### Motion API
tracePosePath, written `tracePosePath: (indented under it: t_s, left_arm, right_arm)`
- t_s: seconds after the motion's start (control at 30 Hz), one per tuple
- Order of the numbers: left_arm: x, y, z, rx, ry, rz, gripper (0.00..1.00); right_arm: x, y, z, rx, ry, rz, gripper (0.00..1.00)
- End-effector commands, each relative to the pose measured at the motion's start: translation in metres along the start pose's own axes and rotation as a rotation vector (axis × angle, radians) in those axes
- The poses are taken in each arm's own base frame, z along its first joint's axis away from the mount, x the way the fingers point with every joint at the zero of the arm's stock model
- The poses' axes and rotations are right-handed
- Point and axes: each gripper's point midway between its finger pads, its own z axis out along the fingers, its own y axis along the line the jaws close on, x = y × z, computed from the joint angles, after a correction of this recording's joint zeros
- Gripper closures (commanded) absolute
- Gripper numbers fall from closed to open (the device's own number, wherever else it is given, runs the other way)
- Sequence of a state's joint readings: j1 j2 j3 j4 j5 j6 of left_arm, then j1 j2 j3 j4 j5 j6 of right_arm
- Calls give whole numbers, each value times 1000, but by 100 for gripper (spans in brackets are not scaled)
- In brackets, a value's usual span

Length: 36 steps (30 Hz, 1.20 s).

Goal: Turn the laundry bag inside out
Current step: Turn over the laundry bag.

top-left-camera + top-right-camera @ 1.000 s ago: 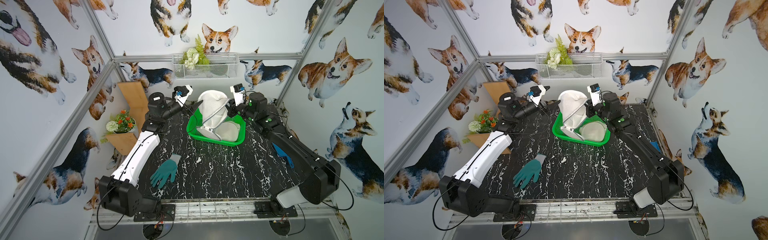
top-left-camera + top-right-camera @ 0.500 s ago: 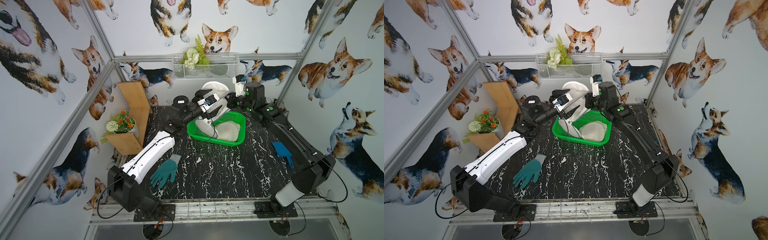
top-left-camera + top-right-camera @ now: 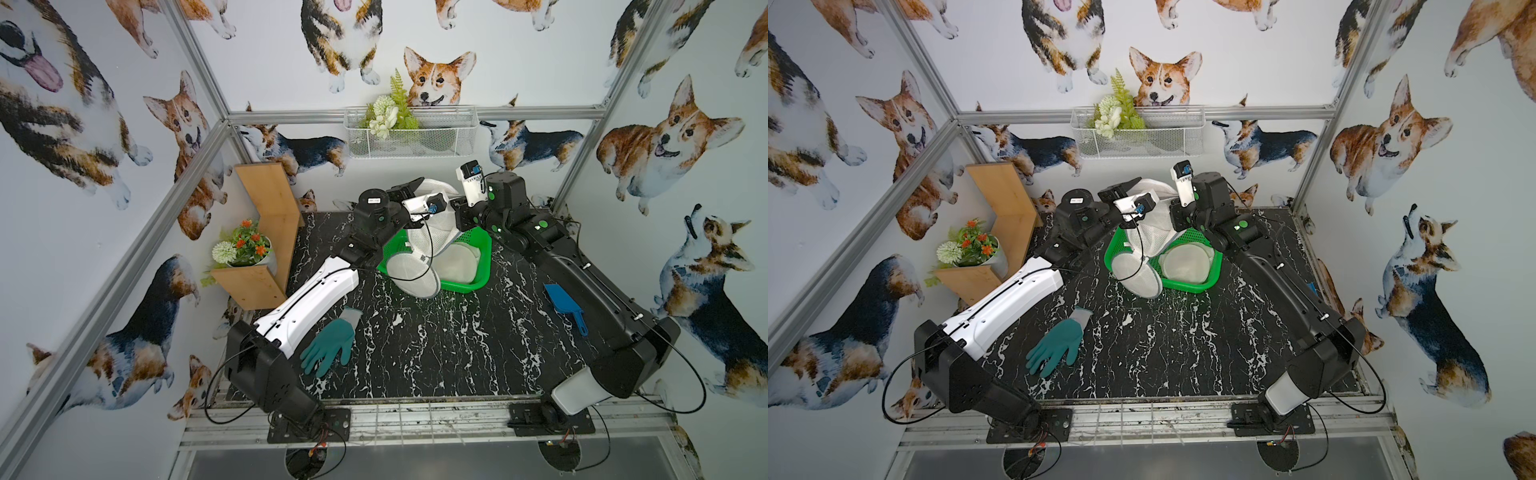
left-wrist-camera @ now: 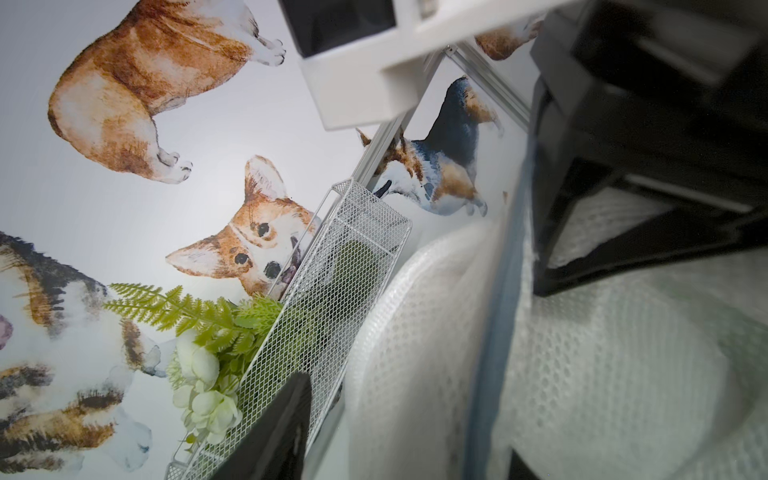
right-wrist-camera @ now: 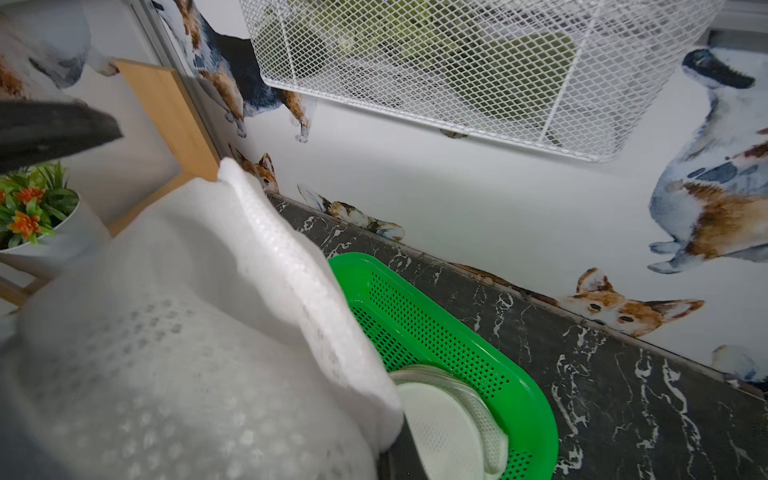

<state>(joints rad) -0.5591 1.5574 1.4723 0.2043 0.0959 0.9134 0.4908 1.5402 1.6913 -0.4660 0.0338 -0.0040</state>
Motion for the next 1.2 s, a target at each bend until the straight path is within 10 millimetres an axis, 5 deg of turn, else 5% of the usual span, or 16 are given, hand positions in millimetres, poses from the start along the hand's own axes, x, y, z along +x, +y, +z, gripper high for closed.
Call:
tracePosePath:
  t_s: [0.0,0.23,0.67,1.17]
  left_arm:
    - [-8,6,-6,31,-33,-4,54]
    - [-24,3,-17,221,-143,-216,60]
    - [-11,17,-11,507,-259,-742,82]
    - [32,-33,-15,746,-176,-1185,48]
  right_arm:
    - [-4,-8,-4,59,-22,-167,100]
    - [7,-1,-5,66,19,-410,100]
    - [23,44,-39,-140,-194,-758,100]
    - [-25,32,-63,-161,-420,-556,100]
